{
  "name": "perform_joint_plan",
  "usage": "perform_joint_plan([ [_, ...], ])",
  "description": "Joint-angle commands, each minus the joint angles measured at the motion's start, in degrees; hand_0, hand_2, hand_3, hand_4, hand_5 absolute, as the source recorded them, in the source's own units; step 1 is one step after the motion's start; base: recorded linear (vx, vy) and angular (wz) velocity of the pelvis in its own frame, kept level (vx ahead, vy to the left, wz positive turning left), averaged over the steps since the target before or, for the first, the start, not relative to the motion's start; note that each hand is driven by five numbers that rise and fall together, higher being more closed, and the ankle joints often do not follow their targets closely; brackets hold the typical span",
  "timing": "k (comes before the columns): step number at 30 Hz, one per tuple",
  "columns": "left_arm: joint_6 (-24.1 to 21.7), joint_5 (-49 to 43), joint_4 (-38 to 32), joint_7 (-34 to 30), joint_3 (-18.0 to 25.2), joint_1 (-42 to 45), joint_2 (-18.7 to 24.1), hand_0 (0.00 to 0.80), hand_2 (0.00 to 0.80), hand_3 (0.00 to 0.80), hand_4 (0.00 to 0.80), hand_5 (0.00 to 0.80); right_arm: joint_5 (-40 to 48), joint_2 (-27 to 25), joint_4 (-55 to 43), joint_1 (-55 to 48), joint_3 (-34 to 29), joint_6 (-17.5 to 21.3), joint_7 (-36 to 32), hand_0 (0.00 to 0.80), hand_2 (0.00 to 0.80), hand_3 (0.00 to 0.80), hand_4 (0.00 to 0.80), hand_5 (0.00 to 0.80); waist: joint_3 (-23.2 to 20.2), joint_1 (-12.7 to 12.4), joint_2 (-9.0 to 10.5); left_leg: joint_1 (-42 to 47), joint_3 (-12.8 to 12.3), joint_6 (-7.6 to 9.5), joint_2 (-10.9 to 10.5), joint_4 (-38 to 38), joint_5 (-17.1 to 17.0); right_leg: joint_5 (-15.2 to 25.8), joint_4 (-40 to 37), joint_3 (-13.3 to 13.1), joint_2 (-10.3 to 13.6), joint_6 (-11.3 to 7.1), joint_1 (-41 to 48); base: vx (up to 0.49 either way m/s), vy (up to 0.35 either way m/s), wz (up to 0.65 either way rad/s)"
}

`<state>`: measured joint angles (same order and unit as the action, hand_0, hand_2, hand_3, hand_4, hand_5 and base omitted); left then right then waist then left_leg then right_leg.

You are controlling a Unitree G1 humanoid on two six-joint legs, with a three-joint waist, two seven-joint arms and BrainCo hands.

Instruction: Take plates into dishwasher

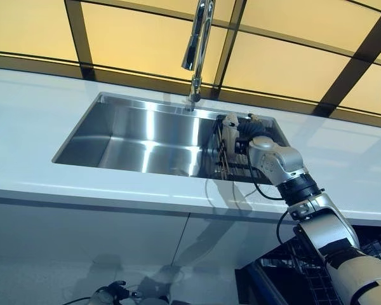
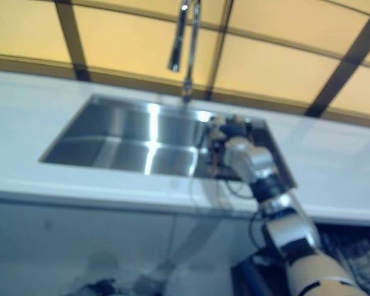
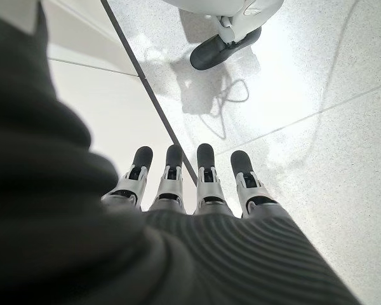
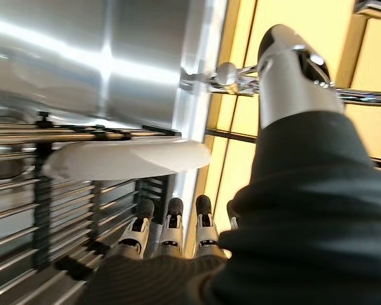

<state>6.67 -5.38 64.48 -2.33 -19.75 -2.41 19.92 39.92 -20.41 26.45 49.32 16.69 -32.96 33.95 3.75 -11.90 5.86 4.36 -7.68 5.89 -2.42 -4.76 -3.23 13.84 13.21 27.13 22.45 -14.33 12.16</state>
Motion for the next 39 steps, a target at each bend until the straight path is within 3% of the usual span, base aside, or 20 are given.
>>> perform_joint_plan([
  [1,-0.28,1.64,1.06,0.82,0.12,-3.05,-1.09,0.000,0.000,0.000,0.000,0.000,-2.65,-0.83,1.23,4.47,-0.58,1.58,-0.51,0.000,0.000,0.000,0.000,0.000,0.04,-0.75,0.28,-0.82,0.10,-3.31,-0.62,-0.24,4.21,2.47,3.10,-1.98,3.11,0.54,-6.32,0.005,-0.007,-0.04],
  [17,-1.15,1.42,1.28,1.16,-0.05,-2.50,-1.30,0.000,0.000,0.000,0.000,0.000,-3.00,-0.29,2.67,3.22,-0.82,0.46,0.75,0.000,0.000,0.000,0.000,0.000,0.60,-1.40,0.15,-0.59,0.27,-3.11,-0.55,-0.24,4.29,2.19,3.33,-1.86,3.15,0.54,-5.83,0.001,-0.001,0.00],
  [39,-1.58,1.25,1.36,1.25,-0.56,-2.14,-2.04,0.000,0.000,0.000,0.000,0.000,-6.98,2.48,2.31,1.24,0.38,1.96,-0.28,0.000,0.000,0.000,0.000,0.000,0.87,-1.77,-0.14,-0.50,0.23,-2.85,-0.58,-0.24,4.42,1.90,3.84,-1.60,3.63,0.54,-5.74,0.000,0.000,0.00],
])
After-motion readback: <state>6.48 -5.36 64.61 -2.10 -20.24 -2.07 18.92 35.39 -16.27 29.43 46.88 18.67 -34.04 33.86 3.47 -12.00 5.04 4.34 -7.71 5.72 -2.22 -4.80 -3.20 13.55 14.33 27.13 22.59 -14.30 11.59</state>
